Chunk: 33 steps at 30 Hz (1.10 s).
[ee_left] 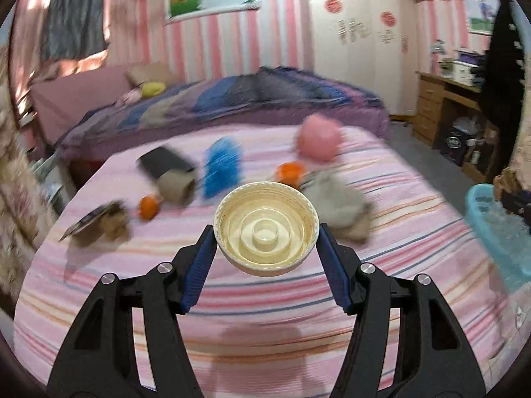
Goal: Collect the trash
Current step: 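Drop the lid into the blue basket with the left tool while the right tool drops the paper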
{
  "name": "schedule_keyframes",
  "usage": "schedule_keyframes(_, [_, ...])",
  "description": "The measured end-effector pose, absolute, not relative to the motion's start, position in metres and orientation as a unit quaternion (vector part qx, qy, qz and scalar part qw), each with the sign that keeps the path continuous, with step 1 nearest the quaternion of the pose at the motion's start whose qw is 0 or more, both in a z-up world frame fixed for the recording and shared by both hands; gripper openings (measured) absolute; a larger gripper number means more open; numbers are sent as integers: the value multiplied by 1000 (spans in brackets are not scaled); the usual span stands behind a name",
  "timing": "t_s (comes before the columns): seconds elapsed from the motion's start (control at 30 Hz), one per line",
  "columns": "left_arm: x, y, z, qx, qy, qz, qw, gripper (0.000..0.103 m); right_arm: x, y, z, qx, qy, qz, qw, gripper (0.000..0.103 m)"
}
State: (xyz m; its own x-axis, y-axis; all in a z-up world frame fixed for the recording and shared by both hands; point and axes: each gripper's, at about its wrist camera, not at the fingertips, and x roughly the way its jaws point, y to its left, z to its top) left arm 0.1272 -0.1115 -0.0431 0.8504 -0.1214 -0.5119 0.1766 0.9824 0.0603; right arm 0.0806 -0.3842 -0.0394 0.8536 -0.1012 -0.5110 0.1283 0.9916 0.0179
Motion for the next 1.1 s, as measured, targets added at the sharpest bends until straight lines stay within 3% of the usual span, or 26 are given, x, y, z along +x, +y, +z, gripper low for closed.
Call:
schedule_keyframes(0.23, [116,-204,-27,41,257,-163,952,60,54,-458,-43,60,266,-120,955,45])
schedule_keyframes(0.6, [104,-334,-56,72,277,-261,922,60,33,-523,-55,75,282,-182,939,45])
schedule_keyframes(1.07, [115,-391,-88,78,318,-298,896,61,40,-561,-76,86,308,-180,930,45])
schedule_keyframes(1.1, [115,-391,-89,80,319,-300,896,65,41,-562,-78,85,311,-178,930,45])
